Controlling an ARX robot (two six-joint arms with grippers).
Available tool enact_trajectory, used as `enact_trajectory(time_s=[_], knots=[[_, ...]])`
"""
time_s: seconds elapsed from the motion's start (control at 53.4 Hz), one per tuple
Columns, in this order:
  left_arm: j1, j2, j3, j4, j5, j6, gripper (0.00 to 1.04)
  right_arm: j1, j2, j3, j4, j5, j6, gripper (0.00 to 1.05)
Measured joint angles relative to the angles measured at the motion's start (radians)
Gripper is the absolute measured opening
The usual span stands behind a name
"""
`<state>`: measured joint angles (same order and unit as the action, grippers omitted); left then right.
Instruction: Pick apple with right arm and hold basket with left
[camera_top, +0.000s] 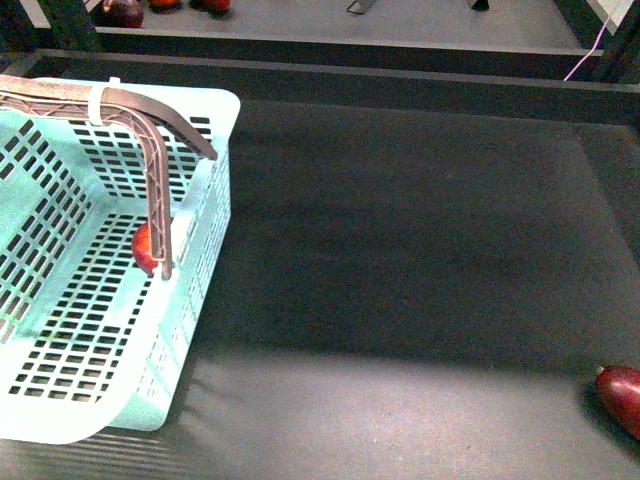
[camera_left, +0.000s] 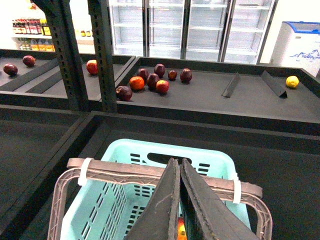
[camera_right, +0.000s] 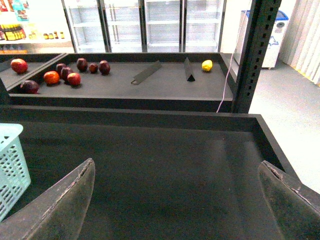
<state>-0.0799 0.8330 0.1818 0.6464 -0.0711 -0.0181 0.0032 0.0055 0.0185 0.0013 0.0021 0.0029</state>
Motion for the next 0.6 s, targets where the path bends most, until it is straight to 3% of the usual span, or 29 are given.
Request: enact_trajectory(time_s=[0.056,0.15,0.599], knots=[[0.040,-0.028,-0.019,-0.009,0.055,0.003,0.04,0.000,0.000,0.000,0.000,0.000,0.000,0.96],[0.074,-0.075,-0.048,-0.028,0.060,0.003,0.04,0.000,0.000,0.000,0.000,0.000,0.000,0.96],[0.076,-0.323,-0.136,-0.186,0.071,0.006,0.04,0.000,0.000,0.000,0.000,0.000,0.000,0.96]])
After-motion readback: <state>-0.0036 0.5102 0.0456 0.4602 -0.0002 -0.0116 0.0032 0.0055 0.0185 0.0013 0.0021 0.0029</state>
